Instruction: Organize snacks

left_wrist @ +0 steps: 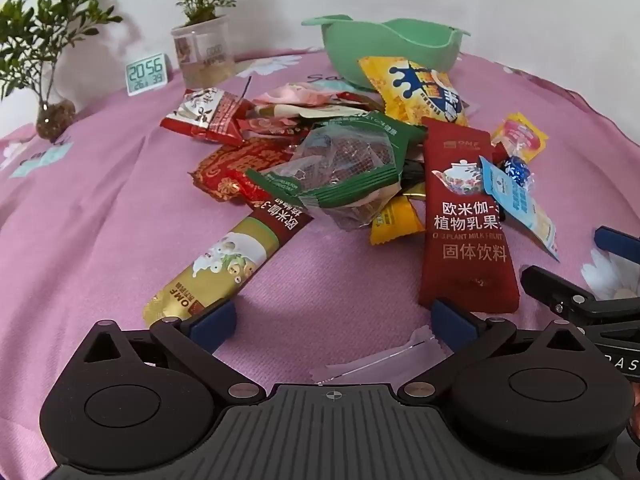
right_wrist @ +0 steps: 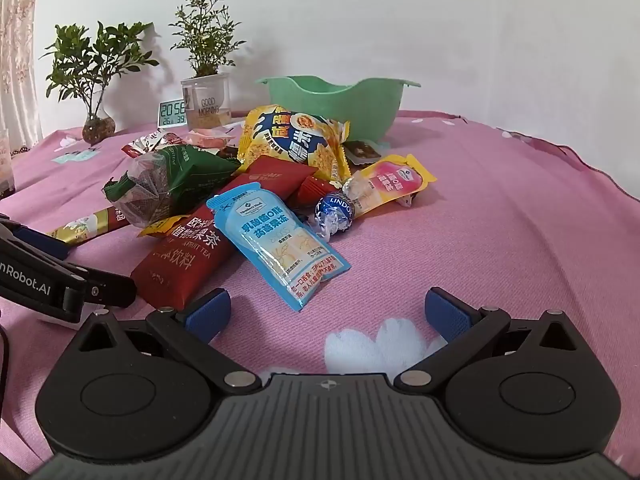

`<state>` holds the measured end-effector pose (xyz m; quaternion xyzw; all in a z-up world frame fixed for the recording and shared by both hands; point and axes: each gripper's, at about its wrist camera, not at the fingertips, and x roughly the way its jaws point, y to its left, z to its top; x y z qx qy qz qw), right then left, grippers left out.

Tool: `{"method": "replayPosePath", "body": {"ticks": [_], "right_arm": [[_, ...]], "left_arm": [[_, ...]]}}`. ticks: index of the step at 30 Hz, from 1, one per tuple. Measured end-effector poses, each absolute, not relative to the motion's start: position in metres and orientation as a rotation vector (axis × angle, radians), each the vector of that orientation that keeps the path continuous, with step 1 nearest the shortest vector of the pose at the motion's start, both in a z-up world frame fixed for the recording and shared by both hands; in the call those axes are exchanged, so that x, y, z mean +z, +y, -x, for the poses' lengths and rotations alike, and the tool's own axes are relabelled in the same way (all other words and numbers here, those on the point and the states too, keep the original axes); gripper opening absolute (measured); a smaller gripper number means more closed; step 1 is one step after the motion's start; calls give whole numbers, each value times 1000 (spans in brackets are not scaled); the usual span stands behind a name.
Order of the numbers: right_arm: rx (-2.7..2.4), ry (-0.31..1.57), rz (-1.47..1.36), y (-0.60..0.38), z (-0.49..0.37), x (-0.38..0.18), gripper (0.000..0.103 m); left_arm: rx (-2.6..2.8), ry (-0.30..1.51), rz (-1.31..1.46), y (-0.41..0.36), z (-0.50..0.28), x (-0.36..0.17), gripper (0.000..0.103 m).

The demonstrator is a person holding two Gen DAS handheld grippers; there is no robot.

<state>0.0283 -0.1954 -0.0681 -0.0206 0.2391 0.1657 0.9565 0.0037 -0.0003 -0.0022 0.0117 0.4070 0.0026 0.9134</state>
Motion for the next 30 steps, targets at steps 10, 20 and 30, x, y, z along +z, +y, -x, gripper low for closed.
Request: {"method": "replayPosePath", "body": {"ticks": [10,20,30], "right_arm": [[336,484,42,-195,-25,-67,103],[334,488,43,-194,-27,-68,103],[334,488,43,-194,-27,-68,103]], "left_arm": [[-3,835,-23,1,-3,-2,103],[-5,840,-26,2,-5,-1,103],[-6,835,-27,2,-4,-2,103]]}}
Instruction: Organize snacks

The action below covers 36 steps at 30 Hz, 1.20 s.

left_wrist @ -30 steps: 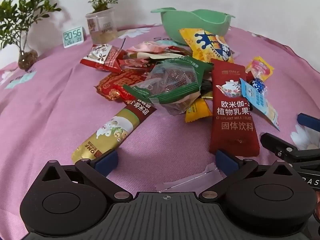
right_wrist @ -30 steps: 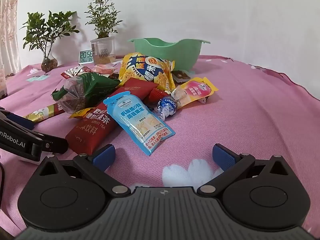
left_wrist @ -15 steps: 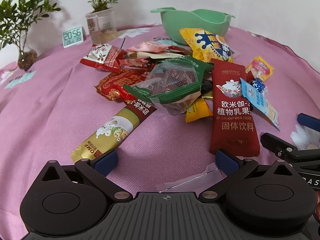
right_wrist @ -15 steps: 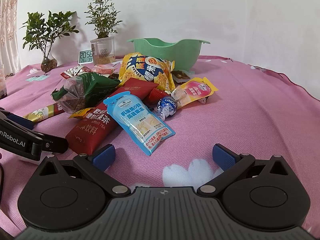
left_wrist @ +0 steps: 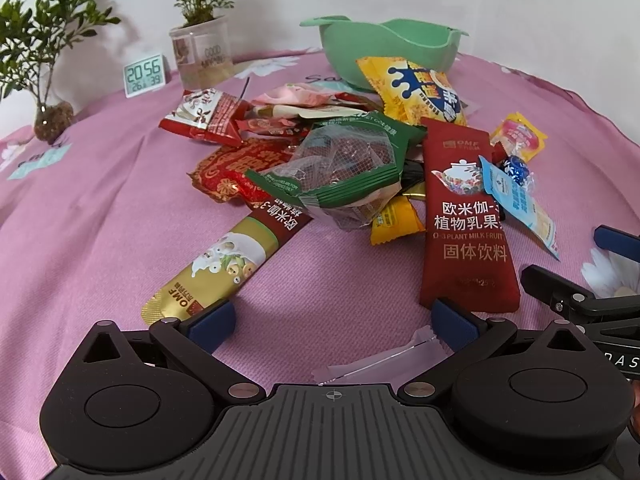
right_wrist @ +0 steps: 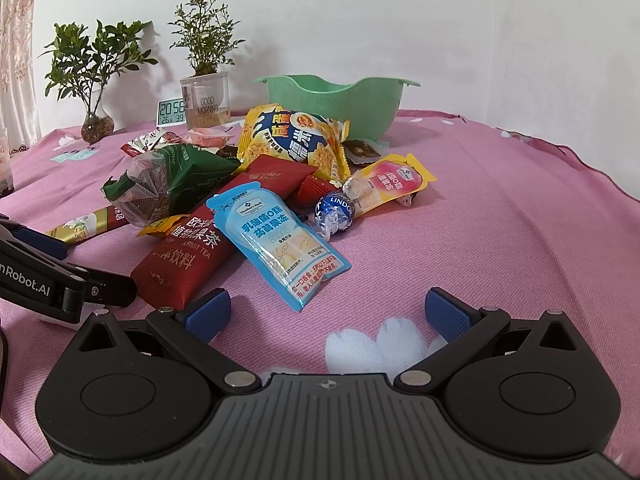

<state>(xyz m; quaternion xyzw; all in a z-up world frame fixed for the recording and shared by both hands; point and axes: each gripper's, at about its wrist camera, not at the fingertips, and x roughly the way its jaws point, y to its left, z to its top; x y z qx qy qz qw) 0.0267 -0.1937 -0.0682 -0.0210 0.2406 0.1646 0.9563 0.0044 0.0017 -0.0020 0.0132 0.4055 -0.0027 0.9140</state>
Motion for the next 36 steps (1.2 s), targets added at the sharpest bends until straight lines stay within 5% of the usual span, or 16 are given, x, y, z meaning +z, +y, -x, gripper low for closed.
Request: {"method": "replayPosePath", "body": {"ticks": [36], "right_arm": [[471,517,128,-195,-30,-57,103]], "left_arm": [[-322,725,-147,13,40,2,100]]}}
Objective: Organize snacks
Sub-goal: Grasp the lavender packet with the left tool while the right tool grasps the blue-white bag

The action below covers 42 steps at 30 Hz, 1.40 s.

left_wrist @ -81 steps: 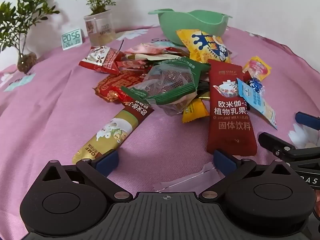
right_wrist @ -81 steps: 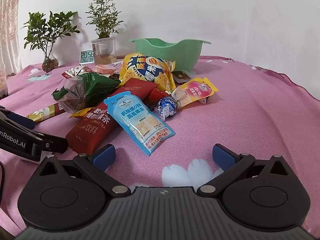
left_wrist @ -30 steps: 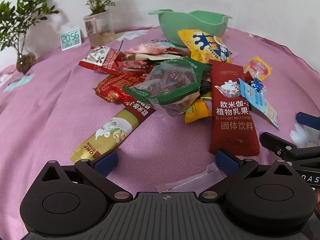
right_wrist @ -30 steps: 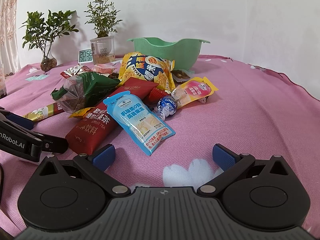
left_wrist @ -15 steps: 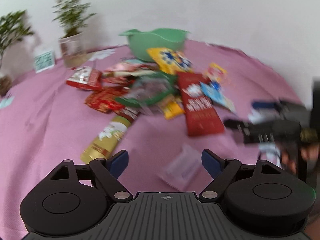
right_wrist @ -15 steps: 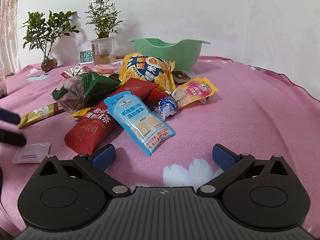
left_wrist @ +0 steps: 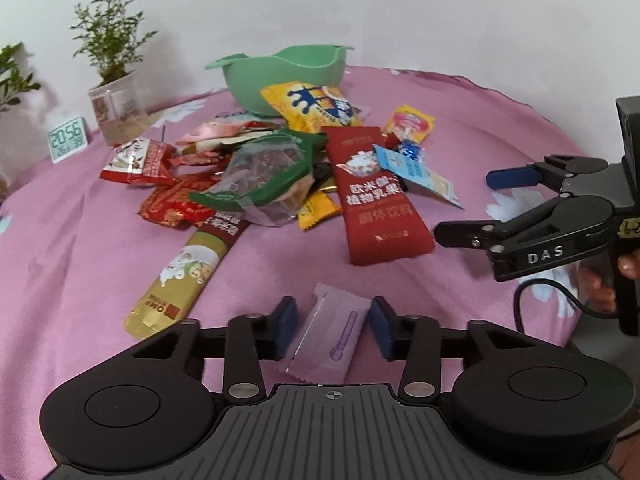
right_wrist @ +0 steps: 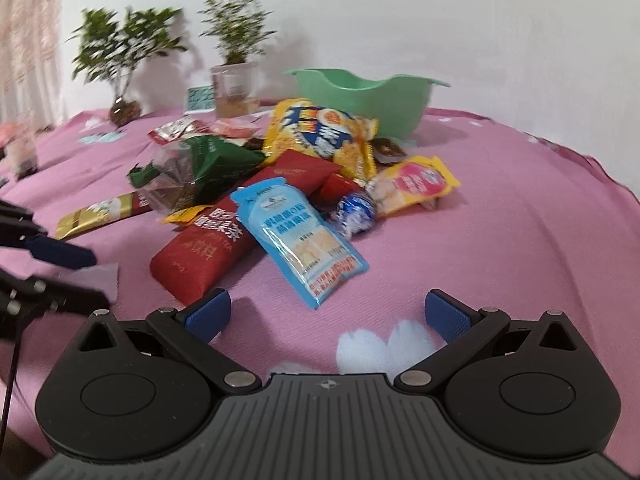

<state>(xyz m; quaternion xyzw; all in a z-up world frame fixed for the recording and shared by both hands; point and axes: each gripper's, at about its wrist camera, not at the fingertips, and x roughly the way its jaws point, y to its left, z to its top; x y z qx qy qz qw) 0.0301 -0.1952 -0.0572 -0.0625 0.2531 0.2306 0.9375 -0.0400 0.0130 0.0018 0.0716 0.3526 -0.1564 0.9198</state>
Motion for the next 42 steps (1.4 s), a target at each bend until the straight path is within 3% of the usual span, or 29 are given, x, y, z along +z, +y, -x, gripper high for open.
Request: {"method": "replayPosePath", "body": {"ticks": [3,10,14,17,24,25,32,42], "right_arm": [[510,505,183,-190,-35,-54,101],[538,501,224,-179,-59,-50,83],[562,503,174,-182,-62,-50,56],[538,475,196,-183,-54,-49,46],[466,487,132,-205,-47,-52,43],[467,481,130,-206,-46,-53,43],[481,487,136,-207,-47,-52,43],[502,447,62,-215,-49,-37,20]], "left_arm": [[-312,722,-144,16,41,3,98],[-280,726,-135,18,43,4,102],[-243,735,-147,19,45,6,103],[-234,745,-140,23,51,6,103],[-212,749,-133,29,57,5,103],[-210,742,-139,28,57,5,98],[-205,710,-143,21,54,6,89],[-188,660,-123,22,41,24,89]]}}
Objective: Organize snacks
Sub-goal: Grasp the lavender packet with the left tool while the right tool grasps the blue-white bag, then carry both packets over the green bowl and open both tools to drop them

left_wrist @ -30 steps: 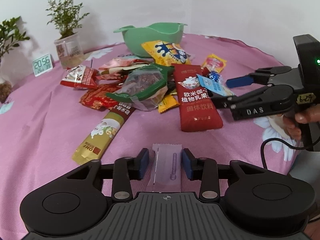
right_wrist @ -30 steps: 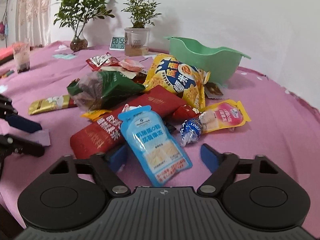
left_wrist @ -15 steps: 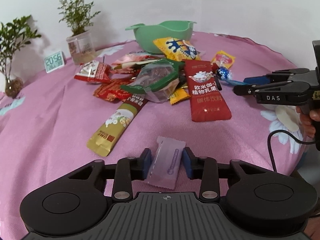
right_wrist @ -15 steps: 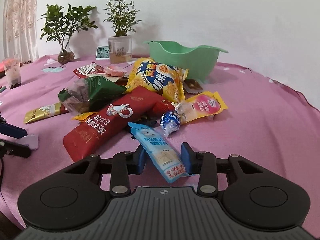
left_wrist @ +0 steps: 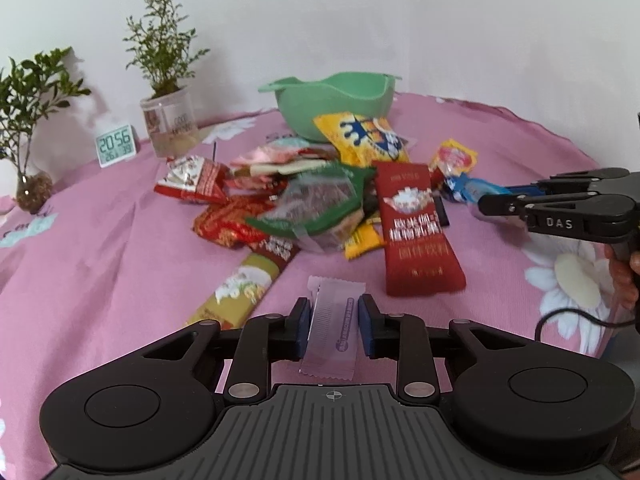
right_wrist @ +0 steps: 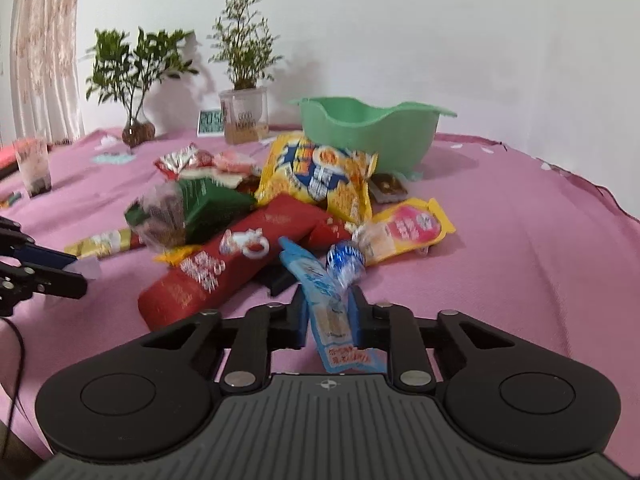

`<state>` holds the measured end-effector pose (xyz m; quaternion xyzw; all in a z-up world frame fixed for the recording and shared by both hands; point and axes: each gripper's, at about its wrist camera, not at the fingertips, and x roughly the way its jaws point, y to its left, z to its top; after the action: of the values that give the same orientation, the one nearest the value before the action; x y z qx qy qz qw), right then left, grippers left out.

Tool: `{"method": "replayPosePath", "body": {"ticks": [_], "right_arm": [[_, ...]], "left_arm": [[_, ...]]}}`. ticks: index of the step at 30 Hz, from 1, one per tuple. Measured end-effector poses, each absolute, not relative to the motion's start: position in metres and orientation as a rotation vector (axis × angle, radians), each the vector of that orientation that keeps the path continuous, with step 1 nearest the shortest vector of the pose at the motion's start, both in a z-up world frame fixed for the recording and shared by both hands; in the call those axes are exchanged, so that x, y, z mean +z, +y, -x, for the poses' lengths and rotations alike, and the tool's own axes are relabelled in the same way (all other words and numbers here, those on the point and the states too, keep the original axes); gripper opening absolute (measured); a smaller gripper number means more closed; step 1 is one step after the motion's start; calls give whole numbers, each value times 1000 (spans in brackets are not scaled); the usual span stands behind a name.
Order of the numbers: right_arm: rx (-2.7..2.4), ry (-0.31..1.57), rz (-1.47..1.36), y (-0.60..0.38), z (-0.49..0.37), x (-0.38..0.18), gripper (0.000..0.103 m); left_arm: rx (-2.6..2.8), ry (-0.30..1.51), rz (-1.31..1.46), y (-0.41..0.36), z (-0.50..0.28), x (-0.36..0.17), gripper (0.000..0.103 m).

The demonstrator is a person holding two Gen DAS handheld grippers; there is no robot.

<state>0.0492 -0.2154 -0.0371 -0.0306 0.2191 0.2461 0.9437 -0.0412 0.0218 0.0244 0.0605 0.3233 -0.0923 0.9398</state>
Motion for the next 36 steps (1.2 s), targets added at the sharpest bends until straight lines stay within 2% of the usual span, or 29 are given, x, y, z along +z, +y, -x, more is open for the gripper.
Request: {"method": "replayPosePath", "body": {"ticks": [2,4,18,27,36], "right_arm": [[510,433,42,-218,-52,-31,10],[516,414,24,-221,-55,-25,9],[557,335,-109,-238,-101,16,9],[613,281,-216,-231,-172,50,9],[615,344,-281,-204,-254,45,9]], "left_arm": [[-188,646,-125,21,37,30,89],[-193,628,-120,21,32,38,89],[-212,532,-55,19,-27,96,90],[-227,519,-9,1,-112,128,90],[-197,540,70,-13,-209,134,90]]}}
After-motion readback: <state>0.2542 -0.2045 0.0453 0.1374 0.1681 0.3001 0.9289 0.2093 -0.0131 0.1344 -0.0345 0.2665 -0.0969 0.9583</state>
